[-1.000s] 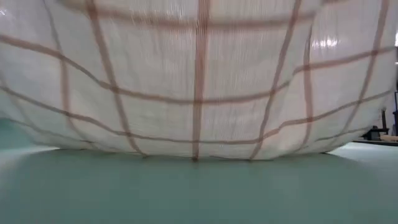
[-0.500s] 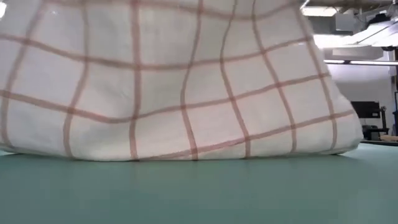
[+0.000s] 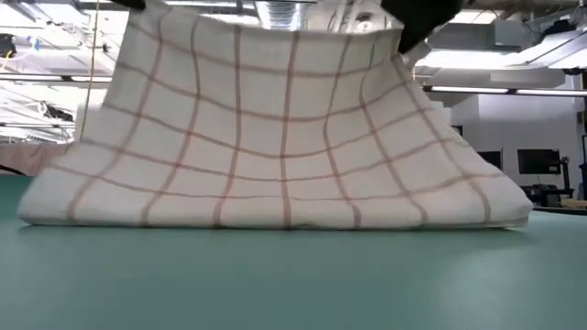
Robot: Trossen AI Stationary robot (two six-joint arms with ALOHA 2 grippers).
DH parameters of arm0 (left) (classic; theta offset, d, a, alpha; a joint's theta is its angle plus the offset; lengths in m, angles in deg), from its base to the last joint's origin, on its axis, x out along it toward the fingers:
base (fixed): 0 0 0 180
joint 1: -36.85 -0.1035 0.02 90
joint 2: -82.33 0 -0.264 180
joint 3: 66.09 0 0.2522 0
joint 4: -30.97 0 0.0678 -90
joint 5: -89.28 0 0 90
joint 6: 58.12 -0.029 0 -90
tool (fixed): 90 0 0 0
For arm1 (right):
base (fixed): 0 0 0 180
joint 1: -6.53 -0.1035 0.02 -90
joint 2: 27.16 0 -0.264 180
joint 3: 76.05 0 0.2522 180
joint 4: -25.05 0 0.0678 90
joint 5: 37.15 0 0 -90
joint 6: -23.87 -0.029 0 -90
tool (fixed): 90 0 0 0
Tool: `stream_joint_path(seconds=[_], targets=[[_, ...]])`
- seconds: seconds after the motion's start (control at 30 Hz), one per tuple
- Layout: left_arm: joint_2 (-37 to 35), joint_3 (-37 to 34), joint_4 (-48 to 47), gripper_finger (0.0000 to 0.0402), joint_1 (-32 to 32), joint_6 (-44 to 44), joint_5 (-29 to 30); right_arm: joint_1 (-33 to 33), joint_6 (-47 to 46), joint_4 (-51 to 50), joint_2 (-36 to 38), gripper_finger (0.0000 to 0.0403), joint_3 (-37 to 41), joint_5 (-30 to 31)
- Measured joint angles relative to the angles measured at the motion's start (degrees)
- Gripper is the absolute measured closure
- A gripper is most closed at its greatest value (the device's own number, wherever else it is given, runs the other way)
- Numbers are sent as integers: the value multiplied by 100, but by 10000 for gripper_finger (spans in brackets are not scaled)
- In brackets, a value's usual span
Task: Roll towel into tight, uniform cylinder
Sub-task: Fold the white towel
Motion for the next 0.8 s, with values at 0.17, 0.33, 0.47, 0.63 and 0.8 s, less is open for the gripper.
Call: stream_joint_path(seconds=[0.17, 0.33, 0.47, 0.63, 0.8], targets=[[-193, -420, -7, 401, -273, -14, -158, 530, 343, 103, -20, 394, 193, -49], [-270, -830, 5, 401, -470, 306, -344, 973, 527, 171, -20, 394, 430, -146], [-266, -979, 29, 401, -578, 360, -461, 1269, 841, 485, -18, 394, 648, -413], [-266, -1138, 191, 401, -700, 363, -489, 1574, 1521, 1217, -18, 395, 931, -536], [-262, -1232, 202, 401, -869, 365, -714, 1871, 1843, 1448, -18, 395, 1039, -643]])
